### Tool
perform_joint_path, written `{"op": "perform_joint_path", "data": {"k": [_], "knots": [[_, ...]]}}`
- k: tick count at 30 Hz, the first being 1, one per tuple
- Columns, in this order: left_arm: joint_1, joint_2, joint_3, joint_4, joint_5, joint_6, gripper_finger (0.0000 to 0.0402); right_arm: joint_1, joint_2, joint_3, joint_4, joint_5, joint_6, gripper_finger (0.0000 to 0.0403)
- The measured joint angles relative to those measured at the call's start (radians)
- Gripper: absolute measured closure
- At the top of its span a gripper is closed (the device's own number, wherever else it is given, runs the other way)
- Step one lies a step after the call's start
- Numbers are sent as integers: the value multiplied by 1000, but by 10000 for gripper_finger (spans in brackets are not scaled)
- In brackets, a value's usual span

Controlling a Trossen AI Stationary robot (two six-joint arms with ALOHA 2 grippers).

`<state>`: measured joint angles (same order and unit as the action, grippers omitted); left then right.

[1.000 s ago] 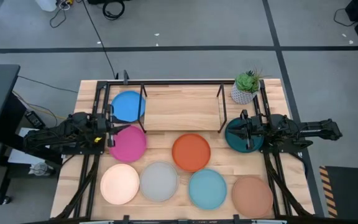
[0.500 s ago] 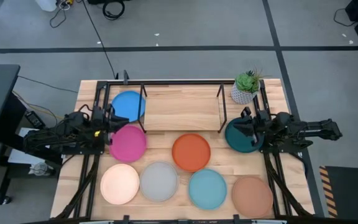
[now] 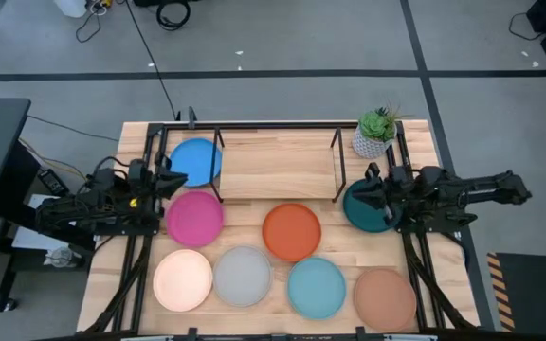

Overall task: Place and stack plates onto a shelf
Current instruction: Put the orange plate on the shelf

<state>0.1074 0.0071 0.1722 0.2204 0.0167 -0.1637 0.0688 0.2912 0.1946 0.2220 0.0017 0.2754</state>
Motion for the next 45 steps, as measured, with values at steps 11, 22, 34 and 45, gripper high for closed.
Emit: {"op": "perform_joint_path", "data": {"k": [11, 22, 34, 45], "knots": [[0, 0, 0, 1, 64, 47, 349, 175, 479, 331, -390, 258, 48, 356], [0, 0, 0, -13, 39, 46, 349, 363, 800, 667, -888, 459, 304, 357], [0, 0, 0, -10, 37, 47, 349, 391, 1173, 796, -1385, 164, 599, 357], [1, 0, 0, -8, 27, 80, 349, 407, 1319, 804, -1550, 43, 601, 336]]}}
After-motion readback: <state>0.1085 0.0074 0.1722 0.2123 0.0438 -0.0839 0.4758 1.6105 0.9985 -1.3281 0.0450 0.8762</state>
